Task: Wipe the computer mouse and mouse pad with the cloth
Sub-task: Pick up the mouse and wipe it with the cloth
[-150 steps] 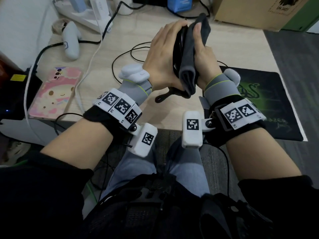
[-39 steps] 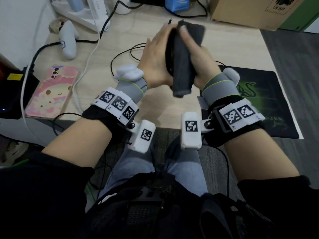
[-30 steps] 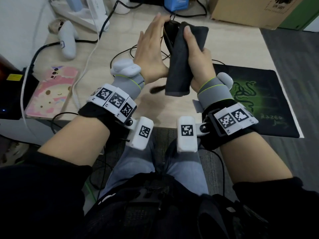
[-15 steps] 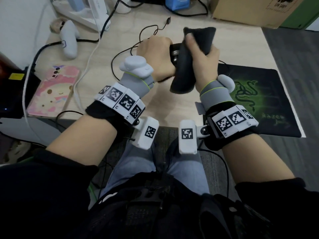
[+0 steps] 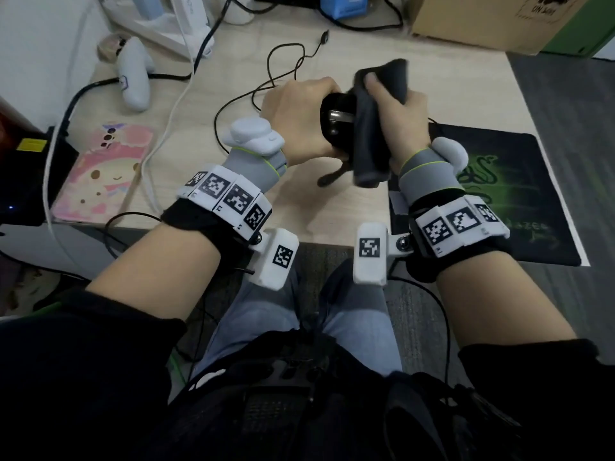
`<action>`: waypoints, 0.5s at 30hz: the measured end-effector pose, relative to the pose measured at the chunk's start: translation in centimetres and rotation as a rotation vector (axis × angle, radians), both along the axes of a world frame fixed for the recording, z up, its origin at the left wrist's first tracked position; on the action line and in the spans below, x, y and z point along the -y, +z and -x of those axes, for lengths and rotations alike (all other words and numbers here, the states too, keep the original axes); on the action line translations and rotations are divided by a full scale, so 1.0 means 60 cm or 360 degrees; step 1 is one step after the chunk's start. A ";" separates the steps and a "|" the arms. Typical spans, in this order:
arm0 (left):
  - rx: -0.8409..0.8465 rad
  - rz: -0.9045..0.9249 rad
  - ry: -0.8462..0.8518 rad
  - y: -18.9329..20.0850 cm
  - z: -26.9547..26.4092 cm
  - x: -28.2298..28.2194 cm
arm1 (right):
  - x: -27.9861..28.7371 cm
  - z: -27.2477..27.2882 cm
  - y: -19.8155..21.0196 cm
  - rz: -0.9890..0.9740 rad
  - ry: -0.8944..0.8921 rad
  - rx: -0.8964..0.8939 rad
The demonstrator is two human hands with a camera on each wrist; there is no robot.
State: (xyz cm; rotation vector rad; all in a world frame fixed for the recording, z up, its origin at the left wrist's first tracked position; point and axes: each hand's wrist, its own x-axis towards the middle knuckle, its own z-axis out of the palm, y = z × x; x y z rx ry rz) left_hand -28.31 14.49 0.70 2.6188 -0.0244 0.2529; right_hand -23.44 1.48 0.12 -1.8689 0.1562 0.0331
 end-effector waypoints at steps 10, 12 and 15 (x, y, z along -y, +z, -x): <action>-0.0156 0.0072 -0.0191 -0.033 0.003 -0.019 | 0.017 -0.002 -0.009 0.0433 -0.0067 -0.0057; -0.0185 -0.0069 -0.0324 -0.042 0.005 -0.030 | 0.027 0.002 -0.016 0.0526 -0.0082 -0.0038; -0.0178 -0.0276 -0.0443 -0.068 0.017 -0.039 | 0.027 0.014 -0.026 0.0359 -0.0031 -0.0097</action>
